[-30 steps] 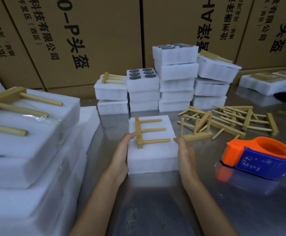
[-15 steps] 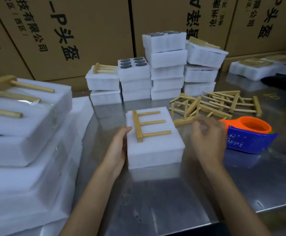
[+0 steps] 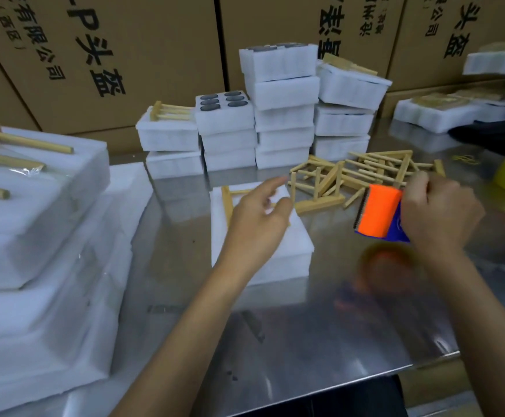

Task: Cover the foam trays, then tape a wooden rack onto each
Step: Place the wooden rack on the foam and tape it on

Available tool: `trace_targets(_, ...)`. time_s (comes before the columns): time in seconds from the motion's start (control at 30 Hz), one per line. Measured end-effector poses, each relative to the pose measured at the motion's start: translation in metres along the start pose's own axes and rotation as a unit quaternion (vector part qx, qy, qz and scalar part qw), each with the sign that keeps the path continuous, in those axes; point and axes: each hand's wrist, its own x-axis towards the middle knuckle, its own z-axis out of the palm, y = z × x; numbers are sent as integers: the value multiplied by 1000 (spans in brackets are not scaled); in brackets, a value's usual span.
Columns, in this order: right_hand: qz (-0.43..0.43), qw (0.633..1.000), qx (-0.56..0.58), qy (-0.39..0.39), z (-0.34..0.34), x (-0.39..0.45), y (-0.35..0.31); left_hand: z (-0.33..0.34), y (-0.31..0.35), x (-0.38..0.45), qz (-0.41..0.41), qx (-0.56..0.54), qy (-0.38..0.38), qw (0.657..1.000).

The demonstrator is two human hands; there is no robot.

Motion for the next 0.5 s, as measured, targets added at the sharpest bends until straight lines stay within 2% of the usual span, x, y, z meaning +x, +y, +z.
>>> trace_targets(0.07, -24, 999, 35, -8, -7, 2, -22, 13, 15, 2, -45, -64, -101, 992)
trace_targets(0.13, -56, 997, 61, -8, -14, 0, -44, 20, 24, 4, -62, -112, -127, 984)
trace_targets(0.27, -69, 992, 99, -28, -19, 1, -67, 10, 25, 10, -70, -220, -85, 969)
trace_targets(0.37, -91, 990, 98, -43, -19, 1, -77, -1, 22, 10, -72, -237, -86, 965)
trace_targets(0.5, -112, 986, 106, -58, -15, 0, -89, -7, 19, 10, -106, -261, -52, 958)
